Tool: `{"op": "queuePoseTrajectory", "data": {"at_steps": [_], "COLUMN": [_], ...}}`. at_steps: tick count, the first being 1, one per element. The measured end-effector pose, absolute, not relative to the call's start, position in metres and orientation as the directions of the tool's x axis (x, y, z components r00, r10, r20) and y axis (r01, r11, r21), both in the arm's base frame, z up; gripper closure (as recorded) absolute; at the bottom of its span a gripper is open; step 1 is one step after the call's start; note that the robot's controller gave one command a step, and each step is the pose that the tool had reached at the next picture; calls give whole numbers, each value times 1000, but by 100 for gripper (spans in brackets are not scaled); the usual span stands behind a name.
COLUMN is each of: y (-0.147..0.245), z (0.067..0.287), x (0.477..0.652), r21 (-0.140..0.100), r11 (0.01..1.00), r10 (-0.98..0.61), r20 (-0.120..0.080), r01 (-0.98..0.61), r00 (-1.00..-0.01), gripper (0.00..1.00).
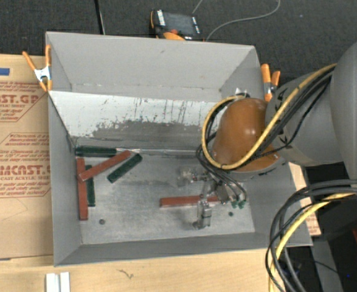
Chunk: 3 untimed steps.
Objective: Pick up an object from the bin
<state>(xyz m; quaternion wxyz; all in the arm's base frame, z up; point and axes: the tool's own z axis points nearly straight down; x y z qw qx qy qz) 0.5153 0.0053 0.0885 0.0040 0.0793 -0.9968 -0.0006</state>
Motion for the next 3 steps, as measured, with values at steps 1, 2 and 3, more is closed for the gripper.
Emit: {"op": "queuePoseTrajectory", "data": {"at_steps": [1, 2, 3], "y": [-17, -17, -17], "z": [69, 70, 213], "x": [517, 517, 530], "r21": [1, 1, -2], "r11": [997, 997, 997], "r10": [-81, -82, -79], "r20": [2, 0, -9], "r01": [-81, -82, -79], "r00": [-997, -997, -997], "gripper": [0, 100, 100]}}
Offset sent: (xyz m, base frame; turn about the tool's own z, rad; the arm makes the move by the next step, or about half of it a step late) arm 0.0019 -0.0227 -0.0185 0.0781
